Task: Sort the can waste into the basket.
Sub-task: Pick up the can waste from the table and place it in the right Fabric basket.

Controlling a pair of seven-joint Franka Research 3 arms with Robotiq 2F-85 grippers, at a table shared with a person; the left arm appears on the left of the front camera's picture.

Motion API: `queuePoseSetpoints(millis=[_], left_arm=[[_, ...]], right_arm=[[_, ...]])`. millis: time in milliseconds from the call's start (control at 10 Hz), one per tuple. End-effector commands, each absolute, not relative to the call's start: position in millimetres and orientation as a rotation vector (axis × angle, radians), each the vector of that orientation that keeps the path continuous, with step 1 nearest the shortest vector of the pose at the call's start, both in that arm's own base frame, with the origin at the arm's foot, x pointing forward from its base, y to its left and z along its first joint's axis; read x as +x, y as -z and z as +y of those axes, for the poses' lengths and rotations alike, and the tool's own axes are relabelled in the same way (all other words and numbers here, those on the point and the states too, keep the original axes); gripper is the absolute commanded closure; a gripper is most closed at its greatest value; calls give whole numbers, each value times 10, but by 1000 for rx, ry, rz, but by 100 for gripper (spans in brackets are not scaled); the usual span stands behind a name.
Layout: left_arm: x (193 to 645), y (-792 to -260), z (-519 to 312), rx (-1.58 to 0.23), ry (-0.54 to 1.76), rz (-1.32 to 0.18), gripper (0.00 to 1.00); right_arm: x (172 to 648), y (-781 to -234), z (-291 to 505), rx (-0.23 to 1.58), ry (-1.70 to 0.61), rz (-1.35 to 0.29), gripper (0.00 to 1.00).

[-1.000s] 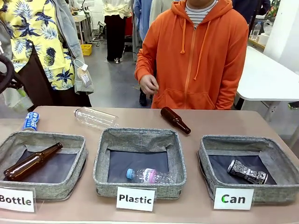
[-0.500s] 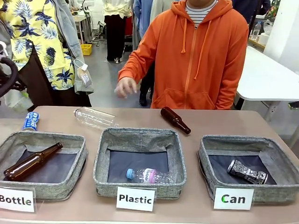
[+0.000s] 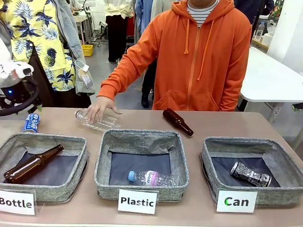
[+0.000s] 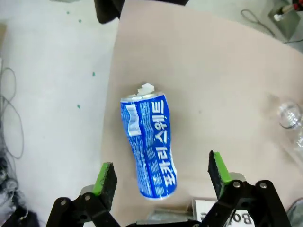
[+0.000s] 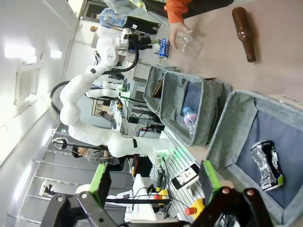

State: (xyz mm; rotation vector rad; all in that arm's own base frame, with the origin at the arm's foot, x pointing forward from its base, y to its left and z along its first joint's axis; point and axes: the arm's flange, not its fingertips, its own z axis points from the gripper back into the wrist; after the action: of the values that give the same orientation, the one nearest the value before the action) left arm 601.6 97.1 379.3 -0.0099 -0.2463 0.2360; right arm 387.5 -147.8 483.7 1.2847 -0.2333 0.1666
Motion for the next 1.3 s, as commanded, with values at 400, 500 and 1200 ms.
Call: queuePoseSetpoints(millis=[400,500,1200], left_arm=[[6387,-3293,1118,6,-361,-68,0],[6408,-3263,1129,-3,-365,-57,0],[6426,-3230,1141,13,-360,2,88]], right_arm=[[3866,-4857,-1491,1281,-185,-241,0],[3866,-4857,-1491,1281,-185,-241,0],[3866,-4857,-1491,1281,-185,-241,0]])
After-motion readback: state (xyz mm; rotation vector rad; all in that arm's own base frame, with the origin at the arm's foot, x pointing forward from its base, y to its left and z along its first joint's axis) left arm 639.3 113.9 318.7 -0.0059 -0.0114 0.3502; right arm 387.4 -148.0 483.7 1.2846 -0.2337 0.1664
